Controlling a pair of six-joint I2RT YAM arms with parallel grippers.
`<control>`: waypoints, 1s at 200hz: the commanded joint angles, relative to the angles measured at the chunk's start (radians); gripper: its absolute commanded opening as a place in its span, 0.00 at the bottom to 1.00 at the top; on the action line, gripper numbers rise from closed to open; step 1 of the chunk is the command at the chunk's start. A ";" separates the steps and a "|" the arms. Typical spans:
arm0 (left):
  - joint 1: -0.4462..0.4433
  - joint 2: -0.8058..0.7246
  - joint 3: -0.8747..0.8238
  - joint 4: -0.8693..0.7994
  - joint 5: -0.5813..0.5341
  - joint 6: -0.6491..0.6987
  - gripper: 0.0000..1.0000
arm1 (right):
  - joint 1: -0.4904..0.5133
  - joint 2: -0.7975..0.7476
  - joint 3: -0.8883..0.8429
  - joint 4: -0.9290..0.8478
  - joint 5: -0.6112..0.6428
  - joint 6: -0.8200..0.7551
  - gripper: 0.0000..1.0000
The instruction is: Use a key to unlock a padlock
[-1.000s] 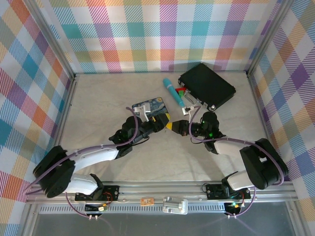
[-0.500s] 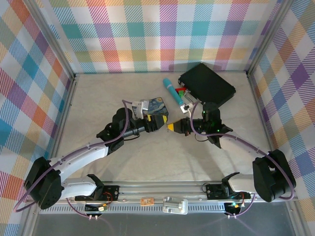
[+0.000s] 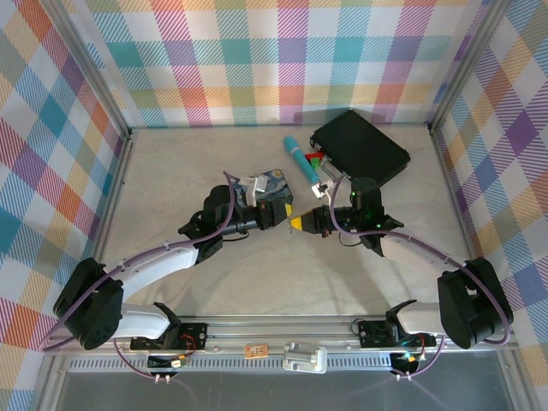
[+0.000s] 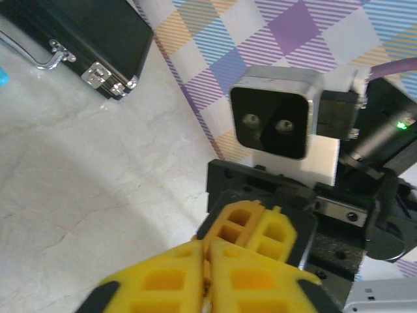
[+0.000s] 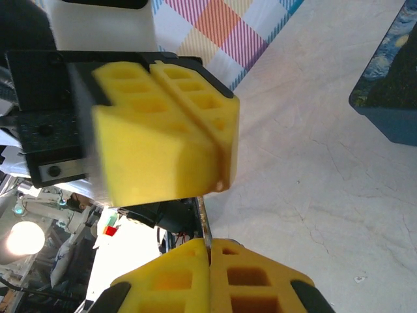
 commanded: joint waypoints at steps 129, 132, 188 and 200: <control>-0.002 0.002 -0.047 0.164 -0.084 -0.074 0.00 | -0.009 -0.072 -0.177 0.424 0.197 0.284 0.43; -0.002 0.003 -0.048 0.169 -0.084 -0.076 0.00 | -0.008 -0.070 -0.182 0.431 0.203 0.286 0.44; -0.014 0.013 -0.054 0.197 -0.079 -0.094 0.00 | 0.010 0.018 -0.203 0.643 0.184 0.354 0.47; -0.016 0.015 -0.054 0.199 -0.081 -0.096 0.00 | 0.018 0.030 -0.203 0.659 0.191 0.352 0.47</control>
